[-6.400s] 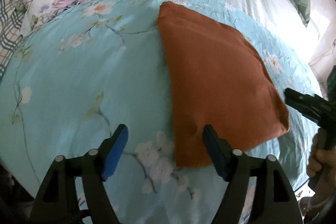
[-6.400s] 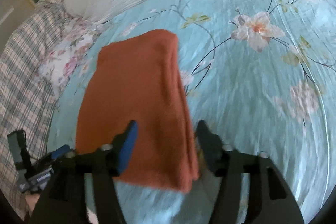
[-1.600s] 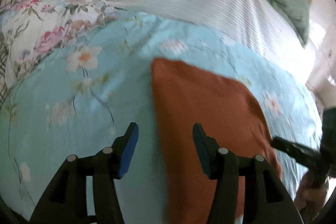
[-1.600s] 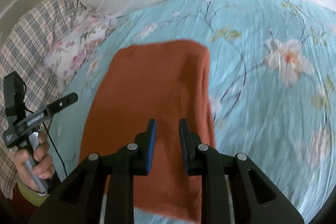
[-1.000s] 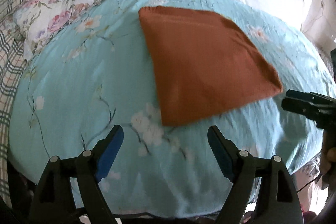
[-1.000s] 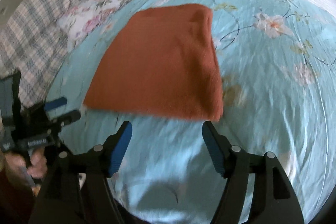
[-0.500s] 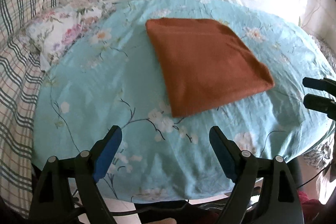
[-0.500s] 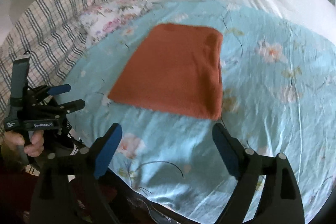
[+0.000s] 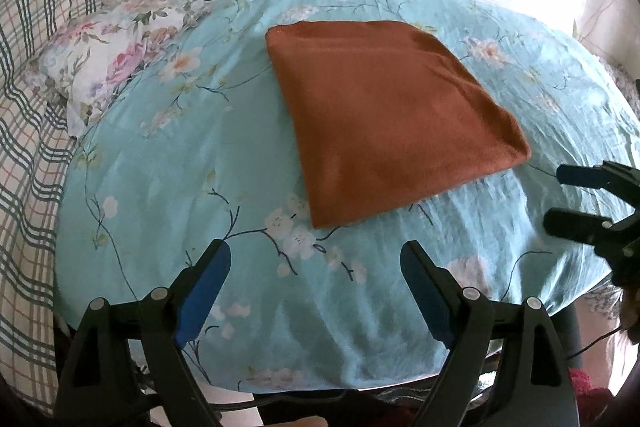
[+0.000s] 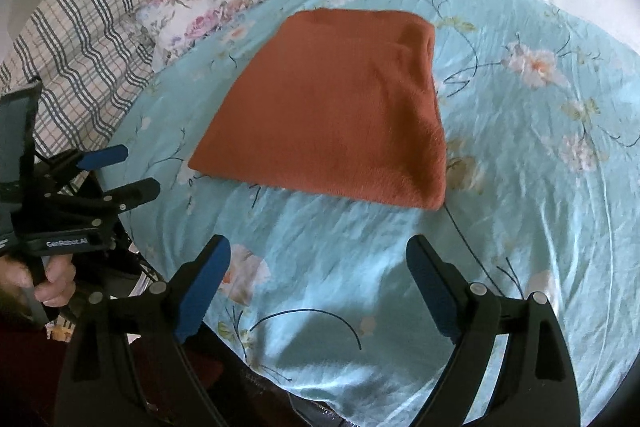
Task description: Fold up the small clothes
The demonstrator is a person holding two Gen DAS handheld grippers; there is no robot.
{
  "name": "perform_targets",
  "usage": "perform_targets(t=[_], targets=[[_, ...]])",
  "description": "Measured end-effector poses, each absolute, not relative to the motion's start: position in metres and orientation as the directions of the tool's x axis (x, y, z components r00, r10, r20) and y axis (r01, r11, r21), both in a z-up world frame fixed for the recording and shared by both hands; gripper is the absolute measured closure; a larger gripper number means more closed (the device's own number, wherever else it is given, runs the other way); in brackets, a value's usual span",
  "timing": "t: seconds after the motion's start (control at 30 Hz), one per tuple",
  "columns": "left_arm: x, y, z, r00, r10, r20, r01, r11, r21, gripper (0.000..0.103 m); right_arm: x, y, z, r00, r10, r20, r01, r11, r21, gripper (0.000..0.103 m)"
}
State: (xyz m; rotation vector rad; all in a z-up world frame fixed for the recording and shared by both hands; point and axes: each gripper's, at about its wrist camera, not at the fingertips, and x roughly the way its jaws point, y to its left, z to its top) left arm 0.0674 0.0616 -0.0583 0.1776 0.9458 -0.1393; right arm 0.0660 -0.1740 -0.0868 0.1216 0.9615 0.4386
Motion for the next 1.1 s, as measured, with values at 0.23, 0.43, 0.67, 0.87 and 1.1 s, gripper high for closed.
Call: perform_targets(t=[0.23,0.43,0.67,0.87,1.1], targets=[[0.069,0.058,-0.055,0.587,-0.034,-0.809,0.195,0.975,0.101,0.016,0.068,-0.179,-0.083,0.508,0.415,-0.755,-0.292,0.907,0.302,0.013],[0.073,0.057,-0.052,0.593,-0.040,-0.804,0.201,0.975,0.100,0.016,0.073,-0.185,-0.076,0.522,0.427,-0.738,-0.286,0.903,0.320,0.013],[0.079,0.051,-0.045,0.611,-0.039,-0.790,0.206,0.972,0.111,0.016,0.081,-0.178,-0.068,0.526,0.434,-0.731,-0.317,0.898,0.305,0.013],[0.082,0.046,-0.040,0.620,-0.044,-0.783,0.212,0.971,0.113,0.016,0.086,-0.170,-0.064,0.527,0.440,-0.727,-0.344,0.893,0.291,0.013],[0.084,0.046,-0.038,0.627,-0.046,-0.778,0.210,0.971,0.112,0.016,0.090,-0.167,-0.062,0.530,0.436,-0.728,-0.352,0.893,0.278,0.013]])
